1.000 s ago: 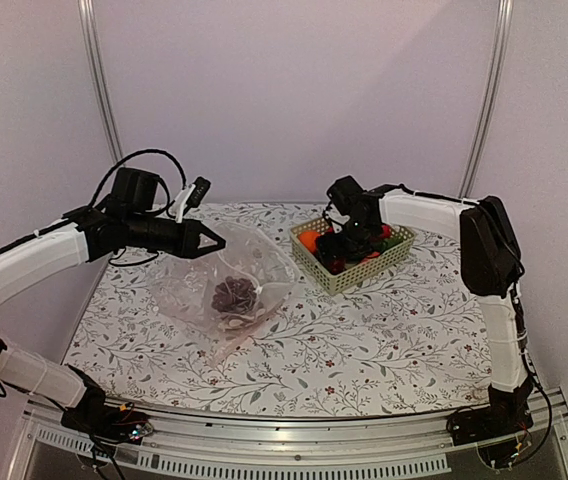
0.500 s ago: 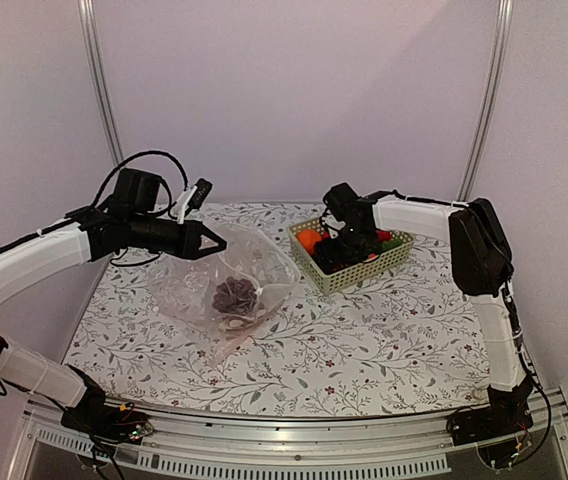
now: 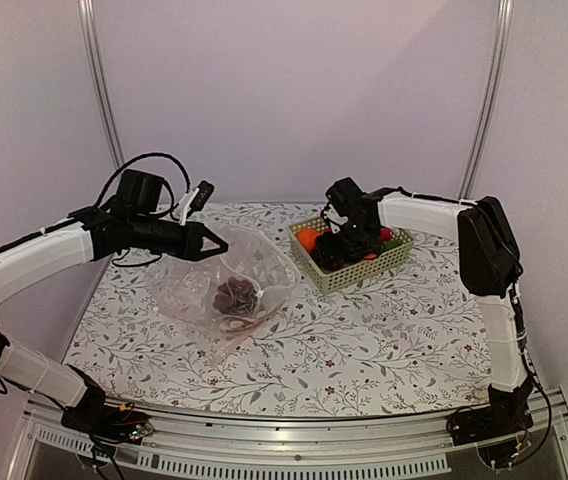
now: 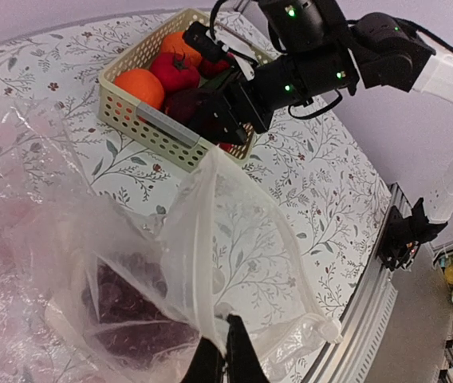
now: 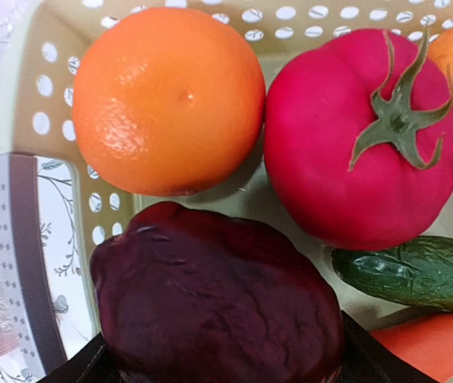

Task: Place the food in the zip-top bag and seal the zipper
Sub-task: Pick up the fake fruit from the bin, then place the fake fruit in the zipper food storage bag.

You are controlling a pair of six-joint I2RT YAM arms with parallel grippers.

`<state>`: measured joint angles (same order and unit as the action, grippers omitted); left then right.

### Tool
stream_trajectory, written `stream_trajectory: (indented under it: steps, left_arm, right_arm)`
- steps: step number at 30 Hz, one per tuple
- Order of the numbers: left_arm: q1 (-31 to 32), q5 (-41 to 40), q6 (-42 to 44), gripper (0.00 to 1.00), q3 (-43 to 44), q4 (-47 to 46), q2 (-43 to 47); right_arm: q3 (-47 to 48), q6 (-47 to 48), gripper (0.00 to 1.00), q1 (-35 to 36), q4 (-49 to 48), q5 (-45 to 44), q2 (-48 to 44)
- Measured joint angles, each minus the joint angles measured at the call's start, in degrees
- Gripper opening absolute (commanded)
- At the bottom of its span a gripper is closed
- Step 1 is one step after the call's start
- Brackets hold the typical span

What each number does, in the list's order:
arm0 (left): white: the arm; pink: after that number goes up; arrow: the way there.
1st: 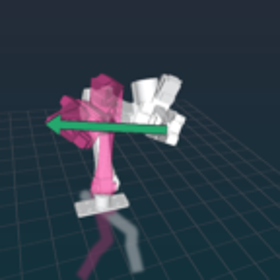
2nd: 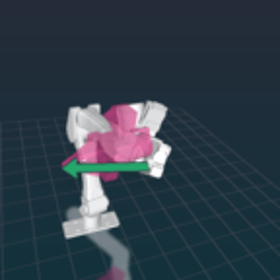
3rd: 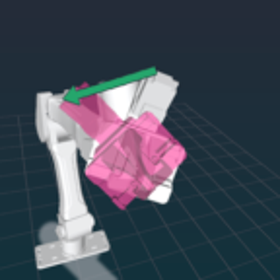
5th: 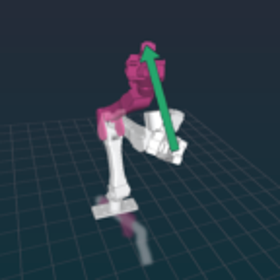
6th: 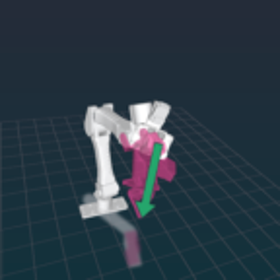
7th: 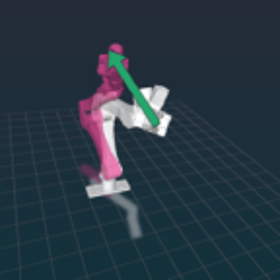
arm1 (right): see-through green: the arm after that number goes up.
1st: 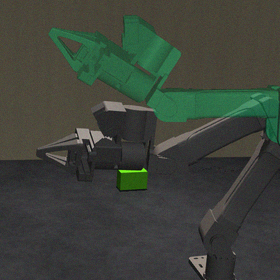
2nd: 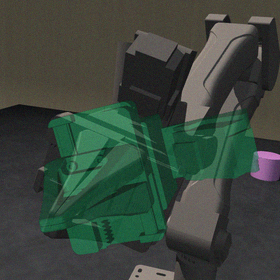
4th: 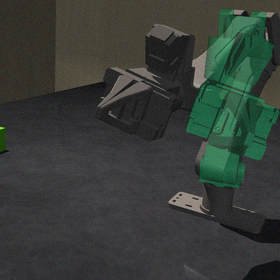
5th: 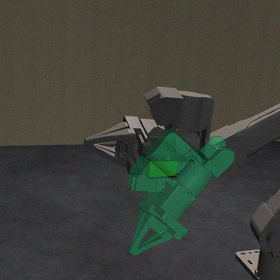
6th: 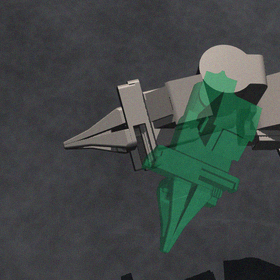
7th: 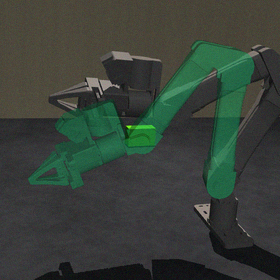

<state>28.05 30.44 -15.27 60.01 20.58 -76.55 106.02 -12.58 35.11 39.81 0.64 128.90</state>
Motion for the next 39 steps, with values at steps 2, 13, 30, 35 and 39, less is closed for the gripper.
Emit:
stream_trajectory:
  steps: [2,13,30,35,39]
  left_arm:
    - [0.0,0.02,0.0,0.0,0.0,-0.02,0.0]
    - [0.0,0.26,-0.04,0.0,0.0,-0.07,0.0]
    - [0.0,1.57,-0.26,0.0,0.0,-0.2,0.0]
    - [0.0,2.25,-0.24,0.0,0.0,-0.39,-0.11]
    - [0.02,2.97,-0.24,0.0,0.0,-0.87,-0.85]
  right_arm:
    - [-0.26,0.0,0.63,0.0,-0.07,0.0,-1.07]
    - [-3.06,-0.02,0.63,0.0,-1.42,0.02,-8.94]
    - [-9.7,-0.59,0.62,3.82,-2.49,2.12,-26.58]
    - [-9.73,0.81,0.63,9.25,-1.66,2.1,-29.73]
    - [-9.4,3.34,0.63,12.83,0.15,3.02,-31.26]
